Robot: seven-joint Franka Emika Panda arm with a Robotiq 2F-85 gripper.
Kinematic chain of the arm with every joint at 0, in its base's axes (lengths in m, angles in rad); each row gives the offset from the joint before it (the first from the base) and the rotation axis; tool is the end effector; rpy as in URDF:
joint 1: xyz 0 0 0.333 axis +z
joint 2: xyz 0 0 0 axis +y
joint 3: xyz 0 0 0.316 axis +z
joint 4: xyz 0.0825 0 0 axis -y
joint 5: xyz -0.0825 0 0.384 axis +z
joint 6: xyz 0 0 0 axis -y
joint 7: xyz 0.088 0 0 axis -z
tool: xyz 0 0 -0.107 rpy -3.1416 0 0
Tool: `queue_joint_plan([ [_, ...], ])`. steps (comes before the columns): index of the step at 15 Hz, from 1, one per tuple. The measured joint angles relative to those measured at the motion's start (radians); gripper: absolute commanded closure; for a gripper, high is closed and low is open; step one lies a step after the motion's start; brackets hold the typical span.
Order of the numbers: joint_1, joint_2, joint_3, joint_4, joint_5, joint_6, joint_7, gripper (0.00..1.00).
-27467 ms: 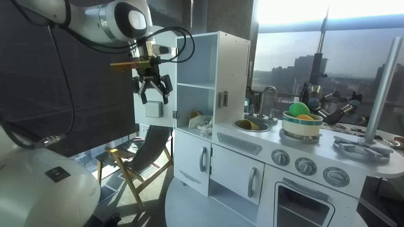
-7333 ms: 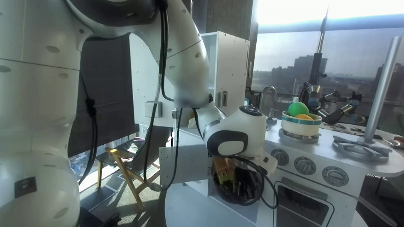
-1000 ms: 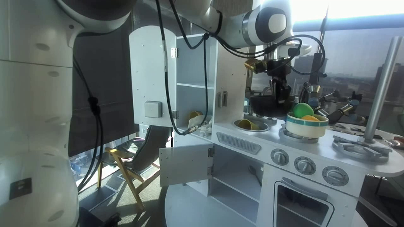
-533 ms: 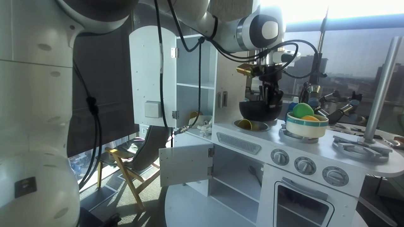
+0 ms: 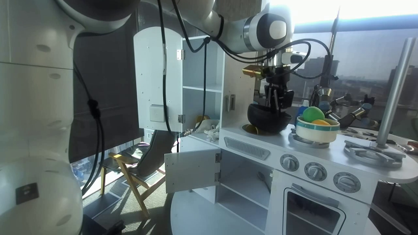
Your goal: Open the middle cabinet door, take the black bowl off the shelf and place it in the sink then close the cabinet door
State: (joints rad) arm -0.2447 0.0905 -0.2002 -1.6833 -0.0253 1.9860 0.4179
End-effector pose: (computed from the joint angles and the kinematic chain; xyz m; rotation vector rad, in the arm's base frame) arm 0.5534 -0.2605 0.5587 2.8038 -1.2729 0.3298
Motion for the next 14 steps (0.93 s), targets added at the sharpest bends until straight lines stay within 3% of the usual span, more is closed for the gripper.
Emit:
queue_joint_plan([
  [1, 0.0, -0.006, 0.0, -0.001, 0.0, -0.003, -0.011, 0.05],
  [3, 0.0, -0.022, 0.0, -0.002, 0.0, -0.02, -0.039, 0.0],
  [8, 0.007, -0.076, 0.0, -0.031, -0.019, -0.137, -0.134, 0.0],
  [14, 0.033, -0.15, 0.015, -0.167, -0.134, -0.2, -0.238, 0.0],
])
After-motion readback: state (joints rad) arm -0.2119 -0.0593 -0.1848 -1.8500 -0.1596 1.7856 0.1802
